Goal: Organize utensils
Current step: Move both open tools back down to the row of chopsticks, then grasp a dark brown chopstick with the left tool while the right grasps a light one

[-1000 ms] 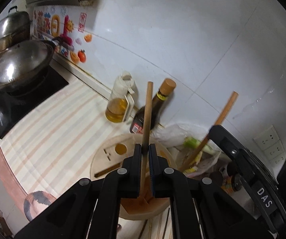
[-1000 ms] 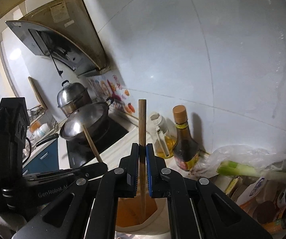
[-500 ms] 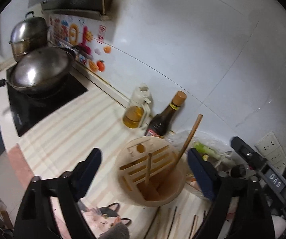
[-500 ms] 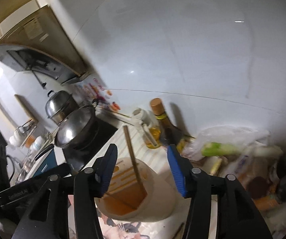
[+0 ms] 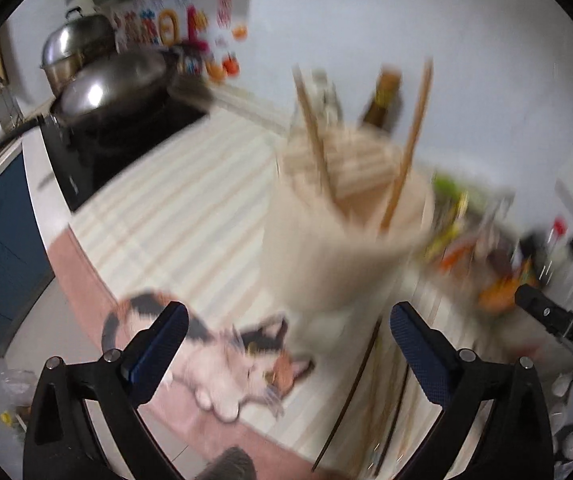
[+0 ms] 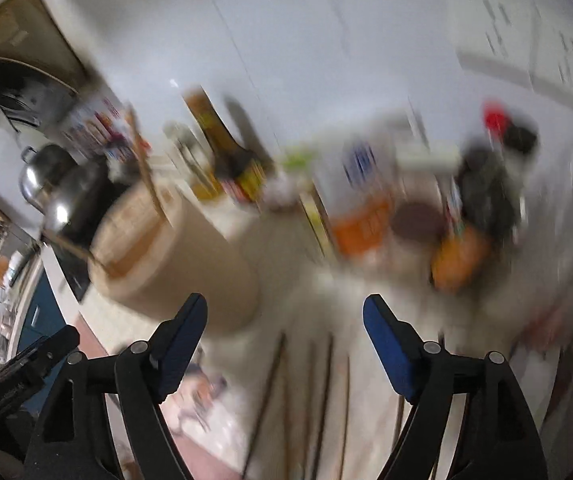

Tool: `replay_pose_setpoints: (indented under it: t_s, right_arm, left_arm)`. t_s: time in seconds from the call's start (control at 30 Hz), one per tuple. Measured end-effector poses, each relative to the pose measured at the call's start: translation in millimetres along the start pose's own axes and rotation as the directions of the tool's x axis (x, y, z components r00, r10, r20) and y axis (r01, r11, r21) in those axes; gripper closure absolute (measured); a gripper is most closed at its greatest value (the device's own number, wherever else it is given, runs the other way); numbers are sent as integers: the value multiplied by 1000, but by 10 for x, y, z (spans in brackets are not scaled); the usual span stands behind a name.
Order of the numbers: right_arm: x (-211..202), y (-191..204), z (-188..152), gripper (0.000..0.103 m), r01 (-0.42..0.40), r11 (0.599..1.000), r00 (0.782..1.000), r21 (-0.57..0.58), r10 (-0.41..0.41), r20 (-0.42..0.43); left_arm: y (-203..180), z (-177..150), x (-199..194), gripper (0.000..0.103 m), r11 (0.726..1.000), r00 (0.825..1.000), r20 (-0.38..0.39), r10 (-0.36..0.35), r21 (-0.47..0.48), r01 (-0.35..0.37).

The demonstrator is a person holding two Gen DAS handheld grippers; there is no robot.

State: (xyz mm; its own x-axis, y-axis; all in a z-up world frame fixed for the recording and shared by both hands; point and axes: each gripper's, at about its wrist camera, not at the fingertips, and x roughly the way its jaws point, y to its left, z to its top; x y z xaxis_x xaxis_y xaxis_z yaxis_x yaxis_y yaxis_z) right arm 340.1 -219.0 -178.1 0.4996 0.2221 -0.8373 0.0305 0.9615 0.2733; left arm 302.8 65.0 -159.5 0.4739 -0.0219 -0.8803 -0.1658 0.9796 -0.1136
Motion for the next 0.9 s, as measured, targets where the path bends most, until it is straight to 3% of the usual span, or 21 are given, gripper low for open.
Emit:
replay_pose_setpoints:
  t_s: [0.1, 0.17, 0.23, 0.3, 0.4, 0.43, 0.5, 0.53, 0.57, 0.67, 0.7, 0.73, 0.77, 0.83, 0.9]
  right_arm:
    - [248, -258, -344, 22, 33, 999, 994, 30, -29, -102]
    - [458, -424, -542, 32, 48, 997, 982, 60, -36, -186]
    - [649, -547, -694, 50, 60, 995, 970, 74, -41, -242]
    - [843, -653, -823, 58, 84, 994, 956, 74, -59, -289]
    - [1082, -757, -942, 60, 96, 992, 933, 86, -60, -354]
    - [1136, -781, -969, 60, 104, 991, 928, 84, -67, -365]
    - [1237, -794, -988, 60, 108, 991, 920, 79, -69, -385]
    - [1273, -806, -994, 60, 111, 991, 917, 73, -74, -391]
    - [1304, -797, -998, 60, 111, 992, 915, 63, -77, -397]
    - [1399, -773, -1016, 60, 118, 992, 903, 35, -92, -419]
    - [1412, -749, -1013, 64, 124, 992, 903, 22, -103, -417]
    - [1428, -713, -1011, 76, 129, 992, 900, -1, -117, -419]
    - [1441, -686, -1013, 78, 142, 990, 897, -22, -138, -420]
    - [1462, -670, -1036, 97, 140, 990, 894, -33, -141, -425]
    - [1456, -648, -1073, 97, 149, 988, 891, -47, -155, -427]
  left_arm:
    - [-144, -271, 300, 0, 998, 996, -86, 27, 66, -21]
    - [-255, -461, 540, 0, 994, 986, -162, 33, 109, -15]
    - [-368, -626, 829, 0, 990, 969, -246, 26, 143, 10]
    - [-473, -745, 1057, 2, 986, 953, -302, 18, 164, 34]
    - [-674, -879, 1345, 17, 975, 935, -353, 23, 214, 56]
    - [-729, -887, 1386, 30, 972, 932, -360, 30, 229, 58]
    - [-845, -935, 1505, 43, 958, 928, -369, 52, 281, 58]
    - [-896, -958, 1561, 57, 952, 925, -376, 63, 301, 57]
    - [-938, -979, 1608, 63, 947, 921, -383, 66, 315, 63]
    - [-1025, -1033, 1639, 72, 935, 925, -373, 69, 349, 71]
    - [-1049, -1051, 1626, 76, 930, 928, -366, 65, 360, 77]
    - [-1050, -1060, 1613, 88, 929, 930, -362, 62, 362, 80]
    - [-1040, -1069, 1605, 98, 931, 931, -361, 60, 357, 78]
    - [-976, -1084, 1586, 99, 942, 929, -368, 42, 324, 86]
    - [-854, -1127, 1546, 99, 955, 926, -376, 42, 287, 73]
